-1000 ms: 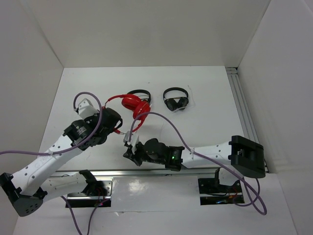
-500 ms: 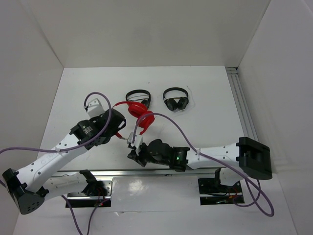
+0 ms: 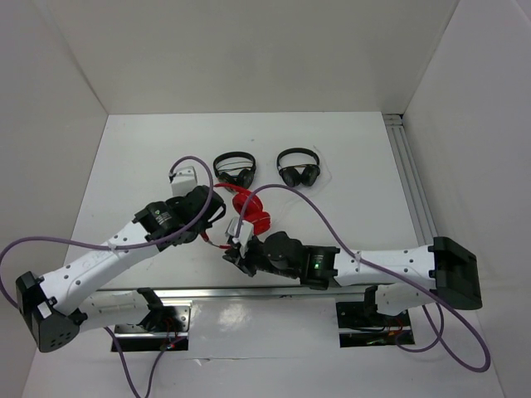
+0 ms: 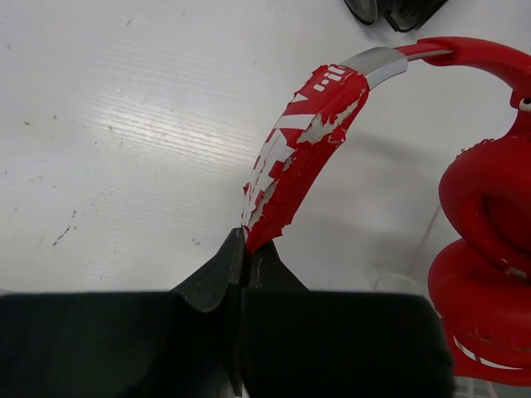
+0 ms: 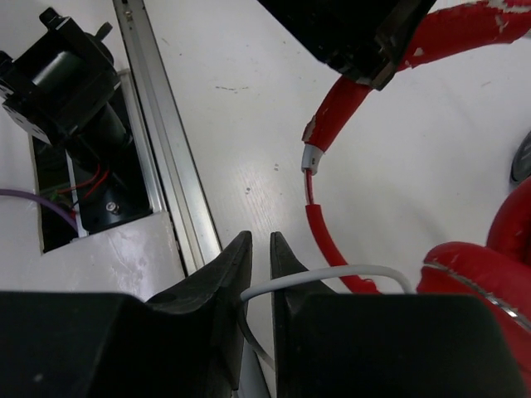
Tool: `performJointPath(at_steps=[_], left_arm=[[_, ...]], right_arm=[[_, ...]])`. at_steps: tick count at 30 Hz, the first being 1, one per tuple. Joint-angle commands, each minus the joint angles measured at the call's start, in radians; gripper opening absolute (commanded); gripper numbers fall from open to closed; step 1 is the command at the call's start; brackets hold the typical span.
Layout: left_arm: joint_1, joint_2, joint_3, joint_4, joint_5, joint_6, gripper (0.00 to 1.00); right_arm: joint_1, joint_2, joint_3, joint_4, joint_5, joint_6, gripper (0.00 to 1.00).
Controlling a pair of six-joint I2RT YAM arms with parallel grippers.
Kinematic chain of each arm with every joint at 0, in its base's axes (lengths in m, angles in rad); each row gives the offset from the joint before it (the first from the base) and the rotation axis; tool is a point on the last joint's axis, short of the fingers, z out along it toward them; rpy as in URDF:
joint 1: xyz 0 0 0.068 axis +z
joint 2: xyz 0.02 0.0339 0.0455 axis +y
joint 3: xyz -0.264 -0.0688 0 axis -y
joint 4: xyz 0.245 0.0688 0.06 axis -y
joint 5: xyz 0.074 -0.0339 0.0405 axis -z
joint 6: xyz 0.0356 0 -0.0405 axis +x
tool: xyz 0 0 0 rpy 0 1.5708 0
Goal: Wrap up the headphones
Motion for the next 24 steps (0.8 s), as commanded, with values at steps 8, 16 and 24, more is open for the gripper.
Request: performJointPath(at_steps=[8, 16, 24], left_arm=[[-0.007, 0.011, 0.041, 0.052, 0.001, 0.131, 0.00], [-0.007, -0.020, 0.073, -0.034, -0.044, 0.095, 0.00], [0.007, -0.130, 0.192, -0.281, -0.226, -0.080, 0.00]], right_arm=[[0.018, -0.024, 0.158, -0.223, 0.036, -0.053, 0.23], [0.018, -0.088, 0.137, -0.255, 0.045, -0.044, 0.23], [0.028, -0.243, 0.052, -0.301, 0.125, 0.022, 0.04]])
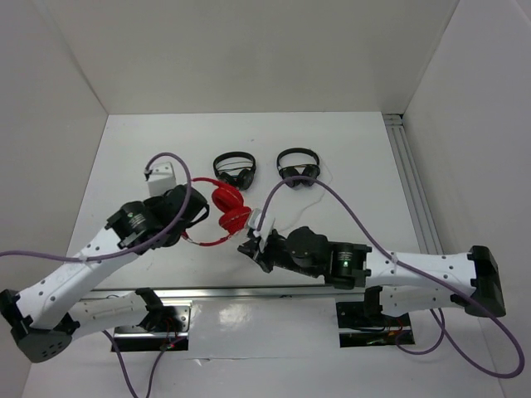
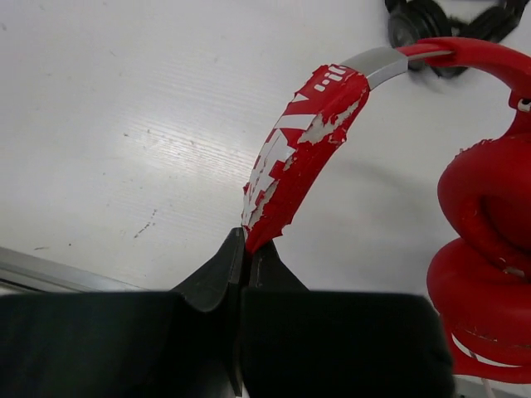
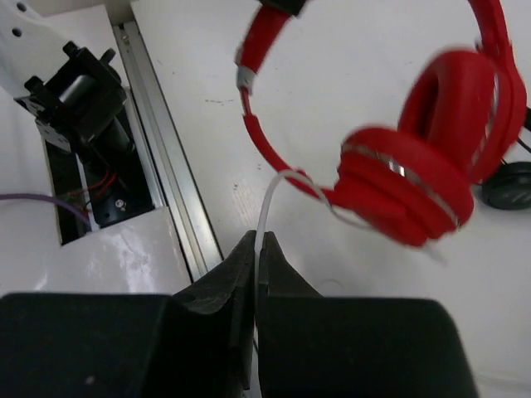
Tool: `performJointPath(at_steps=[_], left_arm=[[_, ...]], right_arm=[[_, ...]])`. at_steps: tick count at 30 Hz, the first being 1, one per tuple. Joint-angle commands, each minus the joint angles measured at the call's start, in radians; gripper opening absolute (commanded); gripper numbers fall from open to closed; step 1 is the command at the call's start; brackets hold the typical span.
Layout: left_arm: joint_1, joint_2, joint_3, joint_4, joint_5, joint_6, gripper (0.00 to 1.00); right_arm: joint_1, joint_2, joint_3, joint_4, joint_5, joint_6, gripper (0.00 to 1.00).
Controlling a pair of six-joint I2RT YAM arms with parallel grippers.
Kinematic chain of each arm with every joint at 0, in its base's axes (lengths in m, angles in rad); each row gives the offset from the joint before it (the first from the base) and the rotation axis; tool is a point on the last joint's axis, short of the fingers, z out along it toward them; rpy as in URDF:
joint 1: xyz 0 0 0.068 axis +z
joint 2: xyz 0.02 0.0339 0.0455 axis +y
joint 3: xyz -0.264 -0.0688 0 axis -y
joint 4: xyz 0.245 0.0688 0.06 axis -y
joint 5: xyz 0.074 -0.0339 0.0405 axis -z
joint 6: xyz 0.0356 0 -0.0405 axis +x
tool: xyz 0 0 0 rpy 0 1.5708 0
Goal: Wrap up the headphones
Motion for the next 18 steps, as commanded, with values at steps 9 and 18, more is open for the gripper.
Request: performJointPath(at_steps=[9, 18], left_arm=[[0.086, -0.052, 0.221, -0.248, -0.245, -0.071, 0.00], [0.086, 0.009, 0.118, -0.006, -0.084, 0.294, 0.00]], right_arm=[[0.017, -0.128, 0.035, -0.178, 0.339, 0.101, 0.04], [0.017, -0.142, 0.106, -0.237, 0.531, 0.069, 0.04]])
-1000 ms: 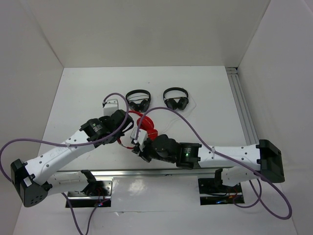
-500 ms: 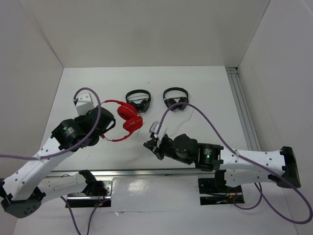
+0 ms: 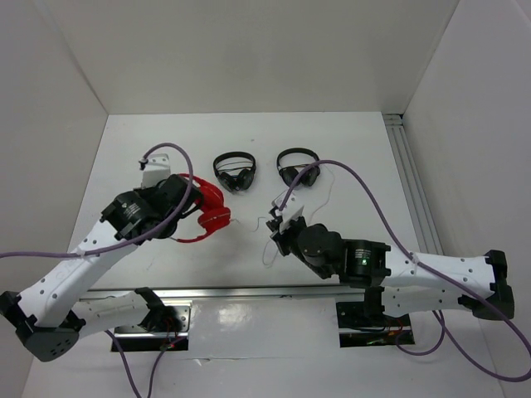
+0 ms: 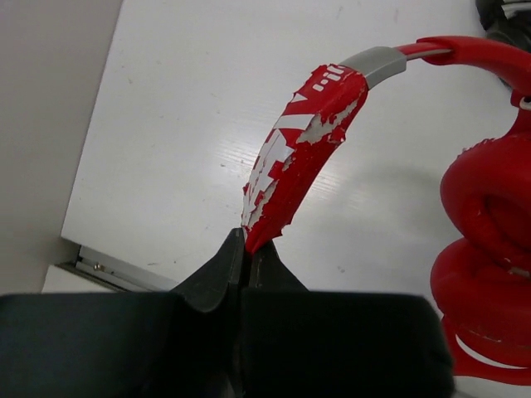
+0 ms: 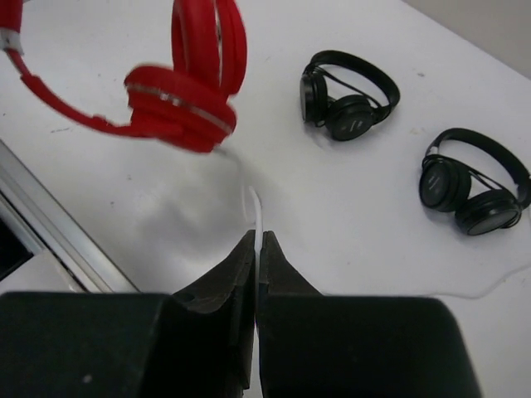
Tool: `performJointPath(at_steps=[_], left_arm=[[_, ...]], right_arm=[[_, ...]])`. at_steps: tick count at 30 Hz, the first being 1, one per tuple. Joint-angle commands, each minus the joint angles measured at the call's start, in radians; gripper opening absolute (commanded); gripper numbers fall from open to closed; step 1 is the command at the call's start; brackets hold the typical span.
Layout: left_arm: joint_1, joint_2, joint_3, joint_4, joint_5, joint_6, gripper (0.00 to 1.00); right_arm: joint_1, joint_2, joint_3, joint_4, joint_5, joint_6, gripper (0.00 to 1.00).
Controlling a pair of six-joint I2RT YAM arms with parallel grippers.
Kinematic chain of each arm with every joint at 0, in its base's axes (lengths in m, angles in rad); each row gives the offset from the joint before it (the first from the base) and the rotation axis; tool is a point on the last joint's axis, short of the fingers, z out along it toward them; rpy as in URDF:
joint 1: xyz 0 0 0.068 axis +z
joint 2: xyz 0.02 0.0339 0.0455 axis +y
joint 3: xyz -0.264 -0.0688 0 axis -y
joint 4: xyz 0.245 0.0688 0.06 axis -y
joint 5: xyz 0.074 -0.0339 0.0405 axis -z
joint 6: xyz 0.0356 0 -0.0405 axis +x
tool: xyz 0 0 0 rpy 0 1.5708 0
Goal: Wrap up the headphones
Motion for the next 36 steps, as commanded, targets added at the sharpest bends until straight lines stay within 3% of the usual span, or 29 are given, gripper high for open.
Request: performJointPath(at_steps=[1, 6, 11, 15, 22, 30, 36], left_arm=[[0.003, -0.004, -0.029, 0.227, 0.102, 0.232, 0.00], [-0.063, -0.025, -0.085, 0.411, 0.406, 0.438, 0.00], [-0.167, 0.022, -0.095, 0.436, 0.479, 0.510, 0.00], [-0.263, 0.044, -0.095, 0.459, 0.629, 0.581, 0.00], [-0.418, 0.077, -0.095, 0.470, 0.694, 0.621, 0.00], [-0.428, -0.020, -0.076, 0.502, 0.841, 0.673, 0.00], [-0.428, -0.077, -0.076, 0.533, 0.921, 0.682, 0.00]], right_arm=[[0.007, -0.028, 0.065, -0.018, 0.064, -0.027, 0.06], [0.007, -0.075, 0.099, -0.047, -0.076, -0.098, 0.09], [0.007, -0.097, 0.110, -0.056, -0.189, -0.150, 0.09], [0.007, -0.121, 0.120, -0.056, -0.176, -0.170, 0.09], [0.007, -0.121, 0.100, -0.047, -0.159, -0.190, 0.09], [0.007, -0.150, 0.035, -0.001, -0.053, -0.190, 0.09], [0.007, -0.160, 0.014, 0.019, -0.065, -0.190, 0.10]])
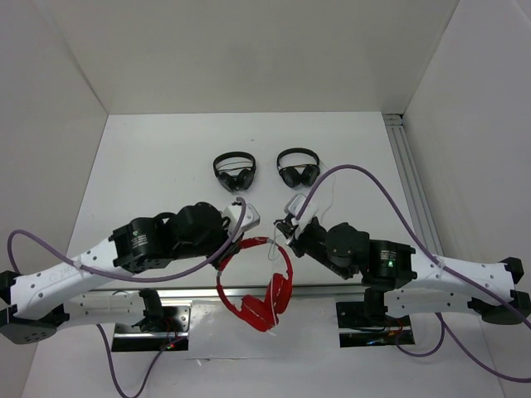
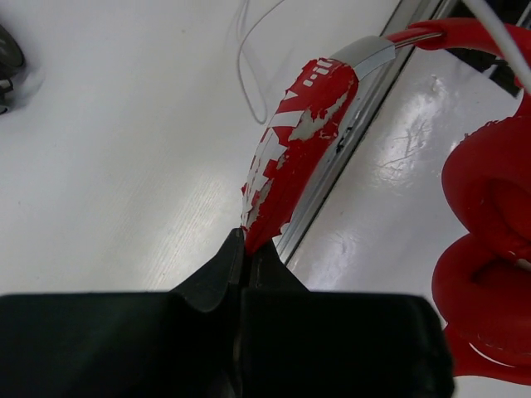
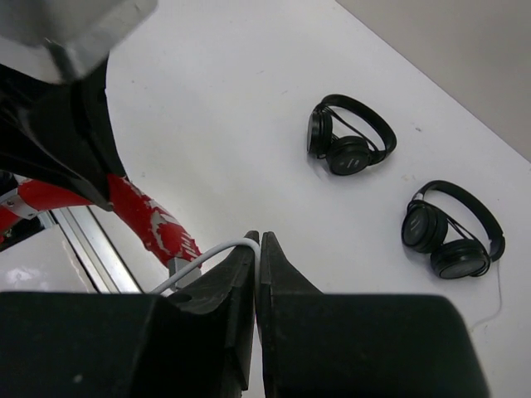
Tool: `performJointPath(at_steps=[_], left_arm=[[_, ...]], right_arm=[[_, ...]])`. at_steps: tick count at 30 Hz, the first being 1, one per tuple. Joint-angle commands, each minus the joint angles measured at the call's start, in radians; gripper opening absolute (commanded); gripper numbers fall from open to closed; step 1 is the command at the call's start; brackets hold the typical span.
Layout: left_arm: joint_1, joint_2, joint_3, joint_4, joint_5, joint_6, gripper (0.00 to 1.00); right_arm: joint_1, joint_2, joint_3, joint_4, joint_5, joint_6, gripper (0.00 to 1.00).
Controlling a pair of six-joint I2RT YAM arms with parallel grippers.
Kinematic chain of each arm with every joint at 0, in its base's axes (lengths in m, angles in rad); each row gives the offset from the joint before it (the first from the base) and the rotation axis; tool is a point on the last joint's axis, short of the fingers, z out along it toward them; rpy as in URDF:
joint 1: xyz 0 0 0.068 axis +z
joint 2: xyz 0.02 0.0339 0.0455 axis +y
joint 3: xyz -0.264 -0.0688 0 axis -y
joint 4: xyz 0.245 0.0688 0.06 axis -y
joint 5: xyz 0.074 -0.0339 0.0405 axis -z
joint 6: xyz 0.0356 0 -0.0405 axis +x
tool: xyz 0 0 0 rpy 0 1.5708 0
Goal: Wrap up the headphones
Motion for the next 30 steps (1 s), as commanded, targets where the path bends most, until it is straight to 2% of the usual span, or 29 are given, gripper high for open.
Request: performJointPath(at_steps=[1, 10, 13, 20, 22, 24, 26, 28, 30], left_arm=[[-0.009, -0.043, 0.036, 0.080, 0.135, 0.017, 0.00], [-0.009, -0.160, 0.085, 0.143, 0.074, -0.018, 0.00], [-0.009, -0.207, 0.094, 0.164, -0.015, -0.043, 0.00], [-0.009, -0.273, 0.114, 0.212, -0.088, -0.093, 0.00], [-0.009, -0.282, 0.125, 0.224, -0.088, -0.103, 0.00], [-0.009, -0.272, 0.134, 0.224, -0.088, -0.112, 0.00], [-0.009, -0.263, 0.134, 0.224, -0.088, -0.123, 0.00], [-0.009, -0.253, 0.134, 0.224, -0.088, -0.123, 0.00], [-0.009, -0.235, 0.134, 0.224, -0.121, -0.141, 0.00]], right_arm=[[0.004, -0.023, -0.005, 0.066, 0.035, -0.016, 0.10], [0.004, -0.023, -0.041, 0.099, -0.029, -0.016, 0.16], [-0.021, -0.023, -0.078, 0.133, -0.065, -0.016, 0.16], [-0.160, 0.003, -0.121, 0.223, -0.327, 0.004, 0.20], [-0.197, 0.023, -0.159, 0.300, -0.443, 0.018, 0.21], [-0.255, 0.032, -0.192, 0.366, -0.541, 0.027, 0.28], [-0.318, 0.055, -0.244, 0.475, -0.595, 0.067, 0.42], [-0.358, 0.090, -0.285, 0.568, -0.675, 0.090, 0.50], [-0.398, 0.113, -0.295, 0.607, -0.720, 0.122, 0.54]])
